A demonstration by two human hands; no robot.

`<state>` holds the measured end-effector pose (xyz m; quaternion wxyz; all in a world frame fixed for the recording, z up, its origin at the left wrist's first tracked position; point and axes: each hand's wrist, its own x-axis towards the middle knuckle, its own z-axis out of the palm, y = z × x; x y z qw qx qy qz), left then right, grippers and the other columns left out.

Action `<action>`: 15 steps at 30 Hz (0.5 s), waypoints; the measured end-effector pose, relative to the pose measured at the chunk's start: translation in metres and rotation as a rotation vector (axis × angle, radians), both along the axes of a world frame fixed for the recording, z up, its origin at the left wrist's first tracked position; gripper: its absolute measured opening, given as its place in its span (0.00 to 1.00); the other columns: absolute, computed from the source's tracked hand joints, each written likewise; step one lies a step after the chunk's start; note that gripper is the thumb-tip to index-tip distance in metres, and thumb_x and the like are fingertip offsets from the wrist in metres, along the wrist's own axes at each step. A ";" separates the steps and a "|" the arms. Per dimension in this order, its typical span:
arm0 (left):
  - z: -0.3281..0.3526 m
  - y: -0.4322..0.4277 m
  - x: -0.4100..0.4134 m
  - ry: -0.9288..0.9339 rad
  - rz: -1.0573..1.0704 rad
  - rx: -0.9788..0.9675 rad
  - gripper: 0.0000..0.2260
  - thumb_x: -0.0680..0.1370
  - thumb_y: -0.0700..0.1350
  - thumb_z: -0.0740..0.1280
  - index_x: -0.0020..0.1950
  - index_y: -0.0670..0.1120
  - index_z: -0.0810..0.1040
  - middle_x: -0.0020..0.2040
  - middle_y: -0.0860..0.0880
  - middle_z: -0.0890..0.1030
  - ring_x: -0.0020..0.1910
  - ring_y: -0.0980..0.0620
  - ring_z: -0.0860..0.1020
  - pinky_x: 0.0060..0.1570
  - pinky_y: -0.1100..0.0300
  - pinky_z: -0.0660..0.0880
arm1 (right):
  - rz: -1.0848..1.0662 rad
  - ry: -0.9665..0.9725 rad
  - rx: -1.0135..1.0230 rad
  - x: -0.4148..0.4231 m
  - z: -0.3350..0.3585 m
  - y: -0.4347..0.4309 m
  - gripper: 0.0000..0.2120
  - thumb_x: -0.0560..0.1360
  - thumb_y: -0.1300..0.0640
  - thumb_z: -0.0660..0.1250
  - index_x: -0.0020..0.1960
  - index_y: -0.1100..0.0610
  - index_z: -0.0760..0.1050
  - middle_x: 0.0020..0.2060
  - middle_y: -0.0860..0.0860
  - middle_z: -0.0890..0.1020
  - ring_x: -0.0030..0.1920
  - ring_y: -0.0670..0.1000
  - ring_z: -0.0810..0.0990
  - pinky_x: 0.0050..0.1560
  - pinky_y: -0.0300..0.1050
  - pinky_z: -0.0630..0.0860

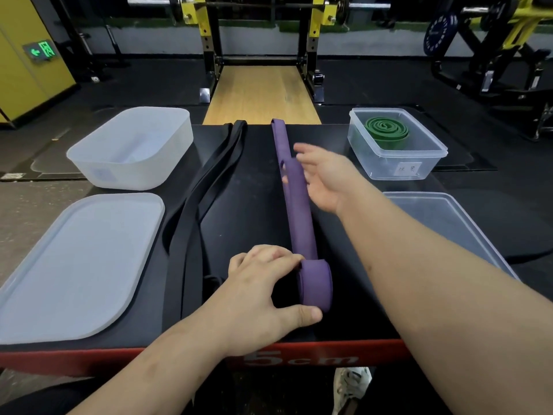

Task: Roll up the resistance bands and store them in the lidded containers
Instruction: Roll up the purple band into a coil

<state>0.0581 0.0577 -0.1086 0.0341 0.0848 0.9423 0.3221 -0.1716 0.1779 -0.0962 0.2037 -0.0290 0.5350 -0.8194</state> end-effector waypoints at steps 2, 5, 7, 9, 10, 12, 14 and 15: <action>0.001 0.000 0.000 -0.017 0.012 0.004 0.36 0.72 0.69 0.70 0.77 0.61 0.64 0.69 0.67 0.61 0.62 0.74 0.51 0.70 0.61 0.53 | -0.019 0.077 -0.025 -0.015 0.001 -0.004 0.16 0.80 0.69 0.62 0.60 0.55 0.82 0.67 0.61 0.80 0.64 0.59 0.82 0.62 0.55 0.81; 0.002 0.000 0.001 -0.030 0.010 0.011 0.36 0.72 0.69 0.70 0.77 0.61 0.64 0.70 0.67 0.61 0.63 0.73 0.51 0.73 0.59 0.55 | -0.010 0.043 0.143 -0.030 -0.010 -0.010 0.19 0.77 0.71 0.61 0.61 0.59 0.82 0.63 0.62 0.81 0.55 0.56 0.85 0.63 0.52 0.81; 0.002 0.000 0.000 -0.021 0.007 0.021 0.36 0.72 0.69 0.70 0.77 0.61 0.64 0.69 0.67 0.61 0.64 0.74 0.50 0.74 0.58 0.55 | -0.003 0.008 0.235 -0.040 -0.014 -0.014 0.19 0.77 0.71 0.60 0.61 0.60 0.82 0.63 0.60 0.81 0.60 0.56 0.83 0.68 0.52 0.78; 0.003 0.000 -0.001 -0.011 0.001 0.030 0.36 0.72 0.68 0.70 0.77 0.60 0.65 0.69 0.68 0.62 0.62 0.80 0.47 0.73 0.60 0.54 | -0.037 0.063 0.226 -0.052 -0.010 -0.019 0.22 0.77 0.72 0.59 0.63 0.58 0.83 0.64 0.54 0.81 0.65 0.53 0.79 0.69 0.48 0.75; 0.002 0.000 -0.001 -0.007 0.001 0.035 0.35 0.72 0.68 0.70 0.77 0.60 0.65 0.68 0.68 0.62 0.61 0.83 0.44 0.72 0.61 0.54 | -0.052 0.108 0.195 -0.057 -0.004 -0.022 0.24 0.77 0.74 0.58 0.65 0.58 0.82 0.65 0.52 0.80 0.66 0.51 0.77 0.68 0.46 0.75; 0.002 0.000 -0.002 -0.009 0.004 0.041 0.35 0.72 0.68 0.70 0.76 0.60 0.66 0.68 0.69 0.62 0.63 0.82 0.42 0.71 0.62 0.54 | -0.078 0.192 0.145 -0.065 0.002 -0.029 0.26 0.76 0.76 0.57 0.65 0.57 0.82 0.66 0.51 0.81 0.67 0.51 0.78 0.63 0.43 0.77; 0.003 0.000 -0.002 -0.006 0.003 0.036 0.35 0.72 0.68 0.70 0.76 0.60 0.66 0.68 0.69 0.62 0.63 0.82 0.42 0.73 0.61 0.54 | -0.075 0.228 0.240 -0.069 0.001 -0.033 0.27 0.75 0.76 0.57 0.63 0.56 0.82 0.65 0.52 0.81 0.66 0.52 0.78 0.57 0.41 0.77; 0.003 0.000 -0.002 -0.003 0.002 0.035 0.35 0.72 0.68 0.70 0.76 0.59 0.66 0.68 0.68 0.62 0.63 0.83 0.42 0.73 0.60 0.54 | -0.049 0.240 0.368 -0.071 -0.003 -0.034 0.26 0.75 0.75 0.58 0.64 0.56 0.82 0.65 0.53 0.81 0.65 0.53 0.78 0.57 0.42 0.77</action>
